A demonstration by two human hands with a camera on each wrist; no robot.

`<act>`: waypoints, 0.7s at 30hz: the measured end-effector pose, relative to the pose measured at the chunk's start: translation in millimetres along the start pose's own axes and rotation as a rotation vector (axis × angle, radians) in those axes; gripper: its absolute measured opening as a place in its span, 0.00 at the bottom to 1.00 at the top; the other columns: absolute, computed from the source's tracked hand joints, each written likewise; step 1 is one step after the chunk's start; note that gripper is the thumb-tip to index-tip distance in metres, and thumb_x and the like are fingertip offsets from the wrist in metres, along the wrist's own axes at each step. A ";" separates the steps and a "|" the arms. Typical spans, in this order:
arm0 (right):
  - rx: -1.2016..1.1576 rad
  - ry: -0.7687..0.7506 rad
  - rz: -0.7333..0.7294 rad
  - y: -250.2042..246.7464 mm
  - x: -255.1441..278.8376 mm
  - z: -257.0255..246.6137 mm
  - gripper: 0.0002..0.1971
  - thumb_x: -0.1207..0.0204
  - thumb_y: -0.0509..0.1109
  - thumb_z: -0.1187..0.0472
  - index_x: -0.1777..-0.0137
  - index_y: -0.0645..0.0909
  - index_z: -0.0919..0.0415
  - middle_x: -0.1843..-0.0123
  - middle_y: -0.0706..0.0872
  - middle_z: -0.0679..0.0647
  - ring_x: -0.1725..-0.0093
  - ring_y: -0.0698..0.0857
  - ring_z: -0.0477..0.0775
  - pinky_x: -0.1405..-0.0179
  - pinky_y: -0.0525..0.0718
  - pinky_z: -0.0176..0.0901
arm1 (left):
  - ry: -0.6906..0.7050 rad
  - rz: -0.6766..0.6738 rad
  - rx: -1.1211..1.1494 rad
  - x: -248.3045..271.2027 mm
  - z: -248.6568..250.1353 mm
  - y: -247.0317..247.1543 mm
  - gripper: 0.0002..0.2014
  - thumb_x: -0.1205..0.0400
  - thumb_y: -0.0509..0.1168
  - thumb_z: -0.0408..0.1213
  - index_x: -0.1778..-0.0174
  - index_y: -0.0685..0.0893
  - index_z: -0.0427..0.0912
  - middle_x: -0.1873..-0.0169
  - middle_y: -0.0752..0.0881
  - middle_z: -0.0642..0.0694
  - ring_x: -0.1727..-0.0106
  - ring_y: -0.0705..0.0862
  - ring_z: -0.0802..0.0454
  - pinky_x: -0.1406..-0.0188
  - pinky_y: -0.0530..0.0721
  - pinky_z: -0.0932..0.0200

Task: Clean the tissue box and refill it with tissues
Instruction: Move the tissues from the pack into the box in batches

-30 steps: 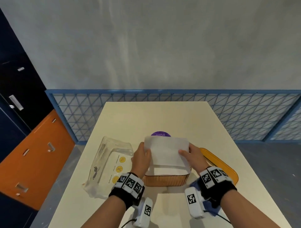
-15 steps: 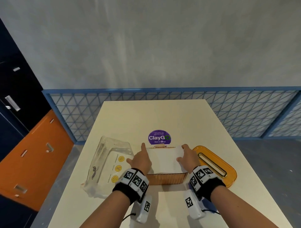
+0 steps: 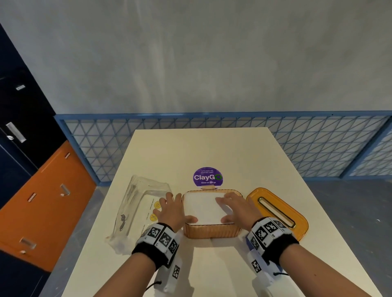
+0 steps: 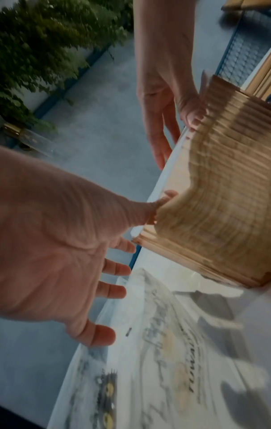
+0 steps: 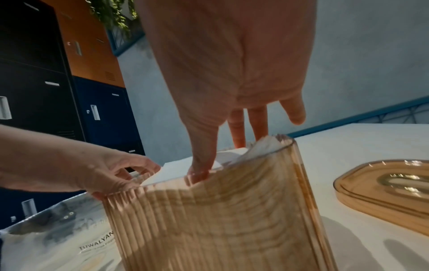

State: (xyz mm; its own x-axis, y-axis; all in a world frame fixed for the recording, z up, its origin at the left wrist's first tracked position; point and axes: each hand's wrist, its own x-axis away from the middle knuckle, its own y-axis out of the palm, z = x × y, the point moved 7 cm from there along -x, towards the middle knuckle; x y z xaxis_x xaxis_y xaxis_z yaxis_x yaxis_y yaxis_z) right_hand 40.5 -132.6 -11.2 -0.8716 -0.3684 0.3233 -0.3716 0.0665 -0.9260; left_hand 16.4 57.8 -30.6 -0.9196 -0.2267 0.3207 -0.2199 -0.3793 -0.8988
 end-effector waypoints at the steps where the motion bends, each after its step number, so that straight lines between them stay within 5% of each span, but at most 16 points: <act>1: -0.010 0.011 -0.028 3.6 -0.7 1.9 0.33 0.23 0.68 0.47 0.20 0.59 0.42 0.17 0.59 0.49 0.18 0.60 0.54 0.20 0.53 0.66 | -0.003 -0.003 0.012 -0.1 -0.5 1.3 0.43 0.31 0.73 0.58 0.23 0.62 0.49 0.25 0.60 0.44 0.23 0.59 0.40 0.28 0.64 0.35; 10: 0.048 0.032 -0.093 6.1 -0.6 6.3 0.34 0.23 0.64 0.42 0.19 0.53 0.37 0.15 0.52 0.46 0.16 0.55 0.53 0.21 0.47 0.72 | 0.075 0.026 0.074 -6.1 6.3 -4.0 0.45 0.31 0.75 0.55 0.20 0.59 0.52 0.24 0.59 0.44 0.23 0.59 0.42 0.29 0.69 0.40; 16: 0.056 -0.025 0.026 -6.6 2.8 -4.8 0.30 0.24 0.67 0.45 0.22 0.62 0.38 0.16 0.58 0.47 0.17 0.57 0.50 0.21 0.43 0.70 | 0.073 0.342 0.196 -1.1 6.8 -24.3 0.15 0.19 0.65 0.44 0.38 0.80 0.44 0.33 0.72 0.45 0.31 0.67 0.45 0.40 0.74 0.48; 21: 0.009 -0.020 0.019 -0.5 1.5 -5.5 0.28 0.22 0.67 0.47 0.23 0.64 0.40 0.17 0.60 0.48 0.18 0.60 0.52 0.20 0.44 0.68 | -0.017 0.285 0.263 -2.3 5.4 -14.6 0.12 0.18 0.62 0.40 0.42 0.83 0.40 0.34 0.72 0.42 0.30 0.67 0.43 0.36 0.73 0.46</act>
State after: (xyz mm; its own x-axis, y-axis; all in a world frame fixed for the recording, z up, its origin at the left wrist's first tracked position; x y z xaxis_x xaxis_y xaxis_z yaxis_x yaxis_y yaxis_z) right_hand 37.6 -128.1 -9.2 -0.8720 -0.3857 0.3015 -0.3518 0.0653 -0.9338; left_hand 23.5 59.0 -16.5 -0.9260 -0.3699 0.0756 0.1369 -0.5156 -0.8458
